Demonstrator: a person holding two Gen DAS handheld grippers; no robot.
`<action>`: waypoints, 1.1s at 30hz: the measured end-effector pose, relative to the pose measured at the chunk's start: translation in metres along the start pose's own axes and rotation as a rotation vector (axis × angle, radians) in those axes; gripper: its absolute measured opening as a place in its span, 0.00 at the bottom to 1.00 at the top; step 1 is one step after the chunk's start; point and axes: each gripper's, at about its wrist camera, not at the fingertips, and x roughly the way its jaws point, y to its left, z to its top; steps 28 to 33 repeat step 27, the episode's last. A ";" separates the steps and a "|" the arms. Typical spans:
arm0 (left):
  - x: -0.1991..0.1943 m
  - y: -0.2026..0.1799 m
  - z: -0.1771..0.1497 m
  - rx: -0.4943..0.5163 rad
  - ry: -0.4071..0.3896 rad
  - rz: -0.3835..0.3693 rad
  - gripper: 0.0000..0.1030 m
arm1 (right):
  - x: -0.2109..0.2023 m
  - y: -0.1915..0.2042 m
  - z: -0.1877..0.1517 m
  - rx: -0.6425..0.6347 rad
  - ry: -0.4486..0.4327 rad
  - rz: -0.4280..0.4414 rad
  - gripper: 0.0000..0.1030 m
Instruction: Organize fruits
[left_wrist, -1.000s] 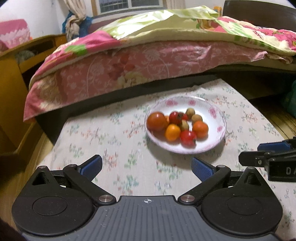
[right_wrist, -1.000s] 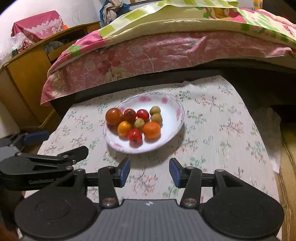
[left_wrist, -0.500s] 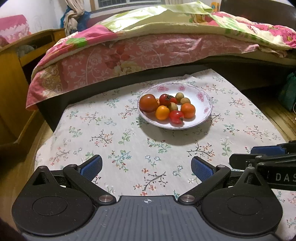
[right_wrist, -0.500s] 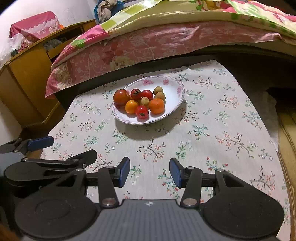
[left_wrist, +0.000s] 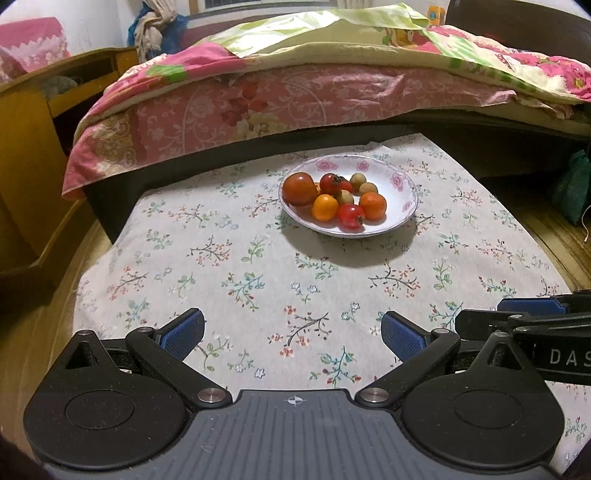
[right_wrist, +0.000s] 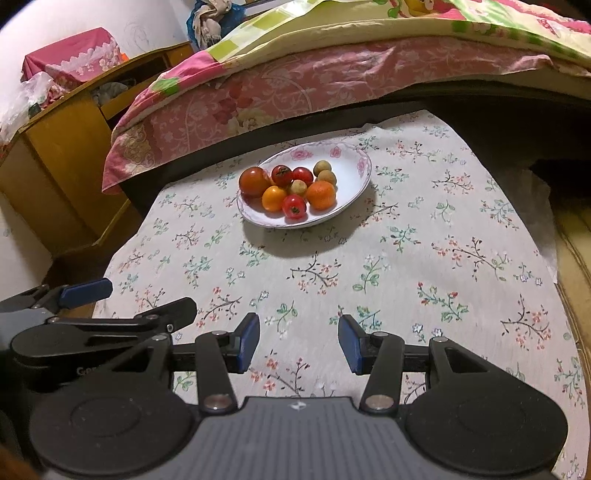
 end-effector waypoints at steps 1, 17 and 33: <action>-0.001 0.000 -0.001 -0.002 0.000 0.001 1.00 | -0.001 0.000 -0.001 0.000 0.001 0.001 0.45; -0.005 0.003 -0.008 -0.011 0.004 0.005 1.00 | -0.004 0.006 -0.009 -0.014 0.008 0.000 0.45; -0.002 0.003 -0.008 -0.012 0.006 0.014 1.00 | -0.002 0.007 -0.009 -0.016 0.010 0.002 0.45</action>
